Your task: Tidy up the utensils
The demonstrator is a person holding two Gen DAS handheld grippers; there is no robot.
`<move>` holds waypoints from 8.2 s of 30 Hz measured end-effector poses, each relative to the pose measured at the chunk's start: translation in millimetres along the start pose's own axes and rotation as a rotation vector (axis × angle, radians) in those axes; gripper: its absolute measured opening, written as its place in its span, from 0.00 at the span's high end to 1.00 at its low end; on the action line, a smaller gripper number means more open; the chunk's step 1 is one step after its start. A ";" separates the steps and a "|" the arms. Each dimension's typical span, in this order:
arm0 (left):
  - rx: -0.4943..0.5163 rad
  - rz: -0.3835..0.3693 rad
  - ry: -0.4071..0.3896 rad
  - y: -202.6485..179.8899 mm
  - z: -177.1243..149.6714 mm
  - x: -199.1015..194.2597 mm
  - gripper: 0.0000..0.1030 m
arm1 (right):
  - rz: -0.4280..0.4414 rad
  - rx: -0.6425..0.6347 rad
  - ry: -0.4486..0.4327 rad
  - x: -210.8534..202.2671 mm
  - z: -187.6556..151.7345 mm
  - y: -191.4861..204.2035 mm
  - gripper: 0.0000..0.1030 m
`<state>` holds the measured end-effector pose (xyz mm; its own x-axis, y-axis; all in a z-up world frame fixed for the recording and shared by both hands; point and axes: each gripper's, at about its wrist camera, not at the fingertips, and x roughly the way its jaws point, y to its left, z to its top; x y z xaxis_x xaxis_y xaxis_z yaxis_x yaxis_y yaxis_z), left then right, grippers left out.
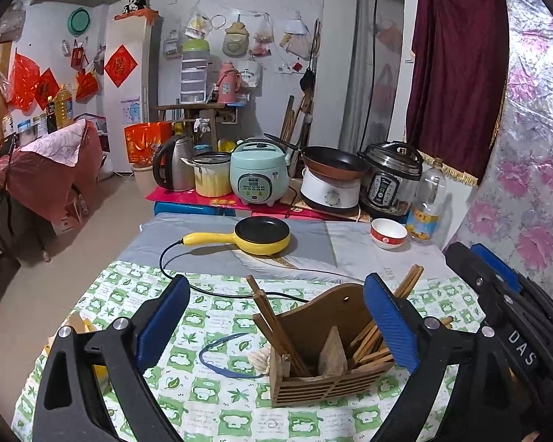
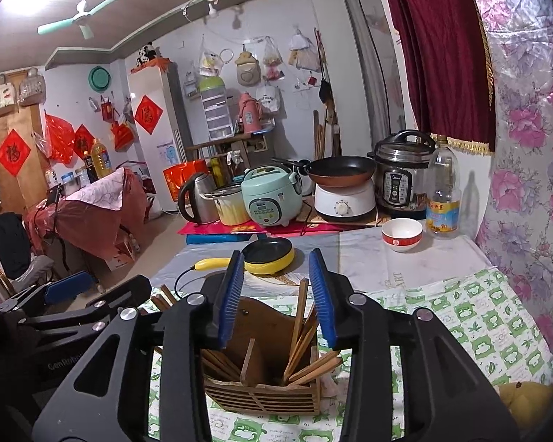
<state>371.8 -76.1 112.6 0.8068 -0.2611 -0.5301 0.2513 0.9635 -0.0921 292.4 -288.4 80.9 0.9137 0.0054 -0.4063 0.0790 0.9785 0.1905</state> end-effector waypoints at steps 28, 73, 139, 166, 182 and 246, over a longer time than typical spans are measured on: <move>0.048 0.222 0.002 8.5 -131.2 -34.7 0.05 | -0.163 -0.079 -0.068 -95.2 -98.4 -12.0 0.37; 0.051 0.275 -0.006 17.0 -146.5 -48.1 0.05 | -0.153 -0.051 0.005 -91.1 -126.6 -16.8 0.08; 0.120 0.284 -0.029 2.6 -152.1 -49.0 0.05 | -0.154 -0.041 -0.001 -92.2 -123.9 -19.8 0.06; 0.120 0.285 -0.029 3.0 -151.8 -49.3 0.05 | -0.154 -0.041 0.001 -91.8 -123.8 -20.0 0.06; 0.124 0.285 -0.030 2.2 -152.0 -49.8 0.05 | -0.153 -0.041 0.001 -91.8 -123.7 -19.7 0.06; 0.132 0.266 -0.023 -4.1 -153.7 -51.3 0.05 | -0.154 -0.042 0.002 -92.1 -124.4 -20.8 0.06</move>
<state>247.2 -57.6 10.6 0.8649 -0.0033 -0.5019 0.0958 0.9827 0.1585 157.0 -283.6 3.1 0.8912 -0.1452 -0.4298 0.2016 0.9754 0.0886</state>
